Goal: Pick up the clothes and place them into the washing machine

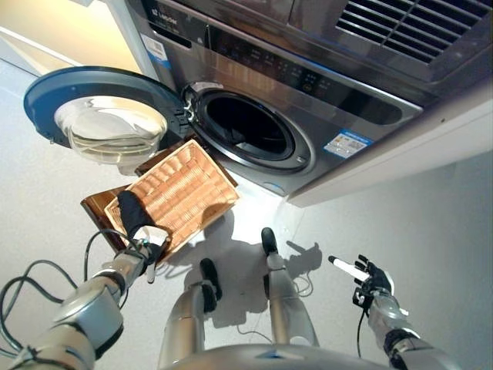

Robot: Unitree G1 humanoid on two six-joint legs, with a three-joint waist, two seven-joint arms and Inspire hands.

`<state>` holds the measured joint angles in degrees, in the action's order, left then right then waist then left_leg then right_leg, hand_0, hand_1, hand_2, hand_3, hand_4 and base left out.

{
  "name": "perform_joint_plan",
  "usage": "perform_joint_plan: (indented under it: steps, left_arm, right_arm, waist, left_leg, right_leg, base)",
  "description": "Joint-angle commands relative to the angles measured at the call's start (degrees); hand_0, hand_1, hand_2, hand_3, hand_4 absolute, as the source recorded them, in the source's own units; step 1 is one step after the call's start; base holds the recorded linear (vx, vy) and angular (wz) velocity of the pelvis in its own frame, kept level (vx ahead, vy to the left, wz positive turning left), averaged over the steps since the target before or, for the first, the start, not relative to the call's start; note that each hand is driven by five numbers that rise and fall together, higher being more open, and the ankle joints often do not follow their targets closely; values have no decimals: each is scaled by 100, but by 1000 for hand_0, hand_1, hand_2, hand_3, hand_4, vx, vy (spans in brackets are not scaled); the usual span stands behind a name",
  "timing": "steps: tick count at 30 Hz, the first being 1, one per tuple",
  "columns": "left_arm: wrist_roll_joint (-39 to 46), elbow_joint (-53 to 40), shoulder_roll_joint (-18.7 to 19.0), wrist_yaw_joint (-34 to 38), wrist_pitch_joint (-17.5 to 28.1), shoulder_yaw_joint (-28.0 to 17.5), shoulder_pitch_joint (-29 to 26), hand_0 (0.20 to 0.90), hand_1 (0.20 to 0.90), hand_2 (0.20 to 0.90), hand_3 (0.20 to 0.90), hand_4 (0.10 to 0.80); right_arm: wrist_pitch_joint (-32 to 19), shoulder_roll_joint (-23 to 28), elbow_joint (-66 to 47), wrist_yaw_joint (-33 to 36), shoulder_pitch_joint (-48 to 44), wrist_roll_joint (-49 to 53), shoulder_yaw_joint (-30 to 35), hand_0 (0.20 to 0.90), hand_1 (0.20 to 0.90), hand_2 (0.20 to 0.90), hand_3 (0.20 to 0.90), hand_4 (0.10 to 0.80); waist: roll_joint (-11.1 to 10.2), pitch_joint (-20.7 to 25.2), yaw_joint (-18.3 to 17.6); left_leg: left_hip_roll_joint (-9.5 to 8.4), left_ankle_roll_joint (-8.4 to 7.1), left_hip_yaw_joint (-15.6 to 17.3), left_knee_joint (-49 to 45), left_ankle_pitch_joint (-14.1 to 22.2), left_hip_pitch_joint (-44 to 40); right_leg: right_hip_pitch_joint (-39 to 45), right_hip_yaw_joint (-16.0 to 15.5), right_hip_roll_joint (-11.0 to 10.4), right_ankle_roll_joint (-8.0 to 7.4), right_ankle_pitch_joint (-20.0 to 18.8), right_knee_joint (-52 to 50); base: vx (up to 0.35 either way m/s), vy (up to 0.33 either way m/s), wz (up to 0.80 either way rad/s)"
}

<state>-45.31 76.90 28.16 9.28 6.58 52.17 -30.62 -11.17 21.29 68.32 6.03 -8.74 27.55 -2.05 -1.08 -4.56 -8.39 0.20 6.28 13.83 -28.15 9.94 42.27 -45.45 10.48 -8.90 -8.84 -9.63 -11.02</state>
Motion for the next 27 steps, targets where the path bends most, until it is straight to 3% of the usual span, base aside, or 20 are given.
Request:
perform_joint_plan:
  steps: [1,14,27]
  left_arm:
    - [-103,198,888,53,-360,-610,394,900,900,900,900,800]
    - [-321,87,947,90,-343,-463,340,900,900,900,900,800]
    - [-601,-388,1010,270,-271,-20,-364,900,900,900,900,800]
  right_arm:
    - [-167,459,20,41,18,77,42,900,900,900,900,800]
    - [-189,425,7,-6,53,44,6,900,900,900,900,800]
    - [-206,419,-8,-7,97,16,-113,900,900,900,900,800]
  waist:
    - [-4,-11,-31]
    - [16,15,-19]
    - [50,102,-35]
  left_leg:
    - [98,-312,-495,14,95,402]
    - [72,-304,-501,14,108,419]
    - [42,-294,-522,114,126,305]
  right_leg:
    - [322,-7,74,416,368,116]
    - [345,-27,56,410,369,150]
    - [434,3,33,407,367,198]
  base:
    - [0,0,0]
    - [0,0,0]
    - [2,0,0]
